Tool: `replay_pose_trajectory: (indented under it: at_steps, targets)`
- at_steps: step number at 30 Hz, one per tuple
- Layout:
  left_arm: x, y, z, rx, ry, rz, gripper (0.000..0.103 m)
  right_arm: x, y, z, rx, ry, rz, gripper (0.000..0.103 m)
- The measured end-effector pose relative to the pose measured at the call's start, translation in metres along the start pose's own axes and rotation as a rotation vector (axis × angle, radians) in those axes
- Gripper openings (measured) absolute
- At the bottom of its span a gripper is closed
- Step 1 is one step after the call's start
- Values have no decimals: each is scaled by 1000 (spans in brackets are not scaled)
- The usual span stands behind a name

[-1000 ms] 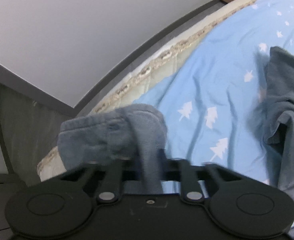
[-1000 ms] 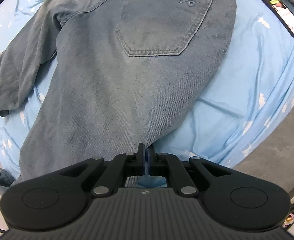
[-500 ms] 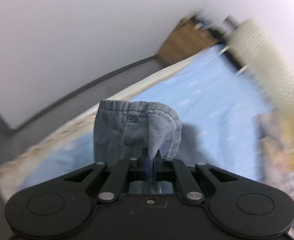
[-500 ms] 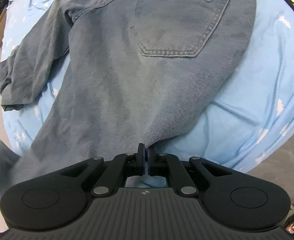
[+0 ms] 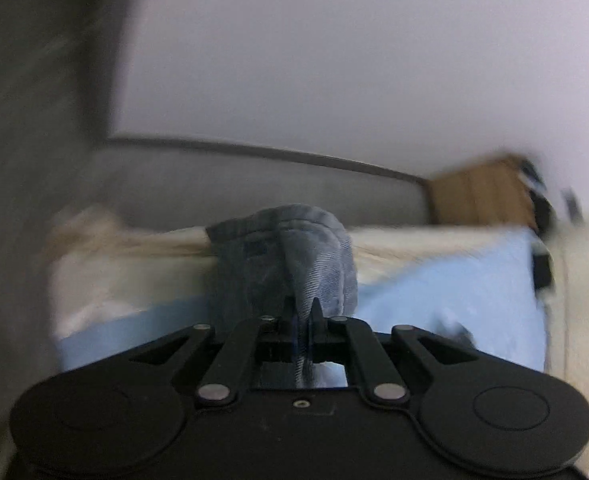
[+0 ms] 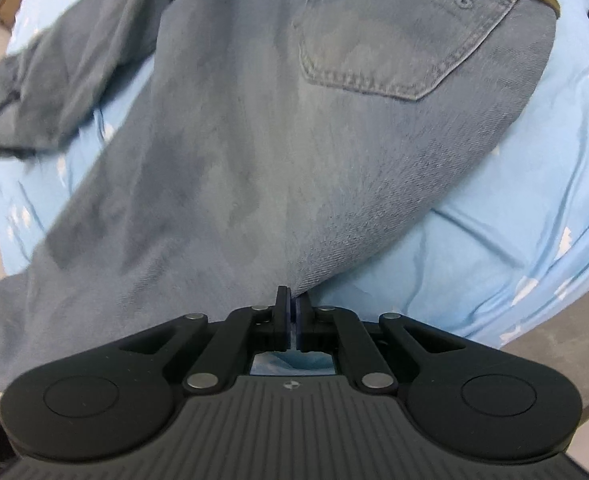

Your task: Fold clothes

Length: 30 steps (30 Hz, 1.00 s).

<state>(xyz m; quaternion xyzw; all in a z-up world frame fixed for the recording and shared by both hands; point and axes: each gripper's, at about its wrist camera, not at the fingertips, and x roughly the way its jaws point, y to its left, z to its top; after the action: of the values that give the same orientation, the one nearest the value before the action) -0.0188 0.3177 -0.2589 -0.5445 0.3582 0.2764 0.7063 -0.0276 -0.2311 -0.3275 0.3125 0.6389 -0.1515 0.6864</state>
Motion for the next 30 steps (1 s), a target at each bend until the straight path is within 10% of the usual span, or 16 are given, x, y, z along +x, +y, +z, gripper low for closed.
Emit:
replay_pose_trajectory:
  at_steps: [8, 14, 21, 30]
  targets:
    - [6, 64, 7, -109, 29, 23, 7, -11, 14, 3, -99, 13, -66, 3]
    - [-18, 61, 11, -85, 2, 34, 33, -35, 29, 4, -204, -3, -98, 8]
    - [-43, 12, 25, 171, -11, 7, 45, -63, 71, -8, -439, -142, -198, 9]
    - [34, -62, 0, 647, 160, 44, 50, -60, 93, -9, -464, -170, -235, 10]
